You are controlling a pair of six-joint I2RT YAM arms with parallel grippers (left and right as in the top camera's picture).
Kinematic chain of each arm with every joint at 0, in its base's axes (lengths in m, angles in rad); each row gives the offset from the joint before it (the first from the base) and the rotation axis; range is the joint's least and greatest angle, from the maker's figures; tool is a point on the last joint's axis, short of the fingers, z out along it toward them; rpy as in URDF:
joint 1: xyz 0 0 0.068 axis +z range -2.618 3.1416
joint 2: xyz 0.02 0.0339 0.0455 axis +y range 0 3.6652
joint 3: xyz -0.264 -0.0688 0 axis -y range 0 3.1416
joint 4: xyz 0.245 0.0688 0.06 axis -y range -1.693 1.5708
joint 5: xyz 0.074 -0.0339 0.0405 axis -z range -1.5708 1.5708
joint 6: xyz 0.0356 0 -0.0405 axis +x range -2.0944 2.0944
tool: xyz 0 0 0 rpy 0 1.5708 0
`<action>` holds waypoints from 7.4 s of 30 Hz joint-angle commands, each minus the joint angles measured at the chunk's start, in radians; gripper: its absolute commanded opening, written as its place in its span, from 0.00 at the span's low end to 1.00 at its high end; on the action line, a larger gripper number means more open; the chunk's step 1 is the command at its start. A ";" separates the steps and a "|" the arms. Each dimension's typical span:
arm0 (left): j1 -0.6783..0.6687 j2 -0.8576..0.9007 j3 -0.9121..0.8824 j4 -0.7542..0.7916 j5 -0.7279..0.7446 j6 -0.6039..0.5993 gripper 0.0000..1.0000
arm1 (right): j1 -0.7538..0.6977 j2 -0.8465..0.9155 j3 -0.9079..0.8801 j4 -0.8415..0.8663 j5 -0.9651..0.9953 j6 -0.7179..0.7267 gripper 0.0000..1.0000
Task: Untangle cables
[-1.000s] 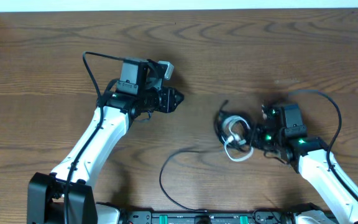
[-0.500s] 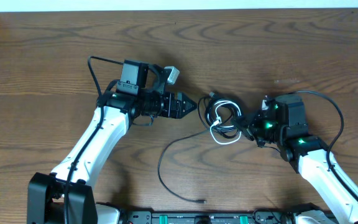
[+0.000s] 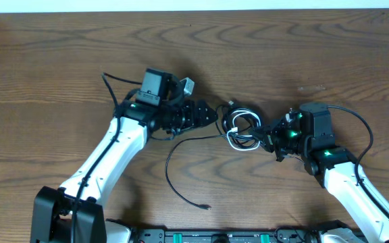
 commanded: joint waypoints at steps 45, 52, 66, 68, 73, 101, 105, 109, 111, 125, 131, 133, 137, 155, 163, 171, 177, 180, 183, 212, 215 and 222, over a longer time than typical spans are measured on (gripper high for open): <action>-0.097 0.122 0.011 0.272 -0.138 -0.219 0.08 | 0.002 -0.005 0.008 0.035 -0.169 -0.266 0.06; -0.059 0.121 0.011 0.271 -0.132 -0.115 0.08 | 0.002 -0.005 0.008 -0.036 -0.069 -0.423 0.29; -0.005 0.120 0.011 0.261 0.117 0.153 0.07 | 0.002 -0.005 0.008 -0.219 0.168 -0.538 0.44; -0.005 0.120 0.011 0.254 0.116 0.153 0.07 | 0.002 -0.005 0.008 -0.213 0.168 -0.538 0.44; -0.006 0.120 0.011 0.195 0.027 0.159 0.08 | 0.002 -0.005 0.008 -0.212 0.168 -0.538 0.45; -0.132 0.124 0.003 -0.089 -0.695 -0.371 0.75 | 0.002 -0.003 0.008 -0.267 0.238 -0.538 0.51; -0.132 0.124 -0.003 -0.082 -0.695 -0.374 0.65 | 0.002 -0.003 0.008 -0.276 0.238 -0.537 0.51; -0.137 0.124 -0.010 -0.081 -0.694 -0.373 0.59 | 0.002 -0.003 0.008 -0.277 0.238 -0.528 0.50; -0.145 0.124 -0.016 -0.077 -0.695 -0.369 0.57 | 0.002 -0.003 0.008 -0.277 0.238 -0.524 0.50; -0.201 0.125 -0.122 0.141 -0.797 -0.079 0.59 | 0.002 -0.003 0.008 -0.287 0.235 -0.518 0.50; -0.203 0.128 -0.123 0.174 -0.792 -0.076 0.55 | 0.002 -0.003 0.008 -0.287 0.234 -0.518 0.50; -0.203 0.141 -0.123 0.174 -0.786 -0.076 0.52 | 0.002 -0.003 0.008 -0.288 0.234 -0.518 0.50; -0.203 0.209 -0.123 0.180 -0.758 -0.076 0.51 | 0.002 -0.003 0.008 -0.288 0.234 -0.518 0.50; -0.200 0.029 -0.122 0.151 -0.674 -0.038 0.07 | 0.002 -0.003 0.008 -0.302 0.235 -0.519 0.50; -0.200 -0.141 -0.122 0.151 -0.443 0.130 0.08 | 0.003 -0.003 0.008 -0.263 0.124 -0.576 0.50; -0.200 -0.124 -0.122 0.151 -0.461 0.134 0.08 | 0.002 -0.003 0.008 -0.122 -0.137 -0.756 0.43; -0.200 -0.106 -0.122 0.152 -0.513 0.134 0.08 | 0.002 -0.003 0.008 -0.043 -0.251 -0.770 0.42; -0.200 -0.100 -0.122 0.152 -0.547 0.134 0.08 | 0.002 -0.003 0.008 -0.015 -0.267 -0.769 0.48; -0.201 -0.099 -0.122 0.155 -0.541 0.133 0.08 | 0.002 -0.003 0.008 0.026 -0.267 -0.748 0.56; -0.153 -0.099 -0.122 0.240 -0.224 0.134 0.40 | 0.066 -0.003 0.008 -0.001 0.048 -0.655 0.01; -0.153 -0.099 -0.122 0.225 -0.234 0.134 0.57 | 0.066 -0.003 0.008 0.040 0.037 -0.620 0.01; -0.153 -0.099 -0.122 0.120 -0.339 0.128 0.75 | 0.066 -0.003 0.008 0.108 0.002 -0.571 0.01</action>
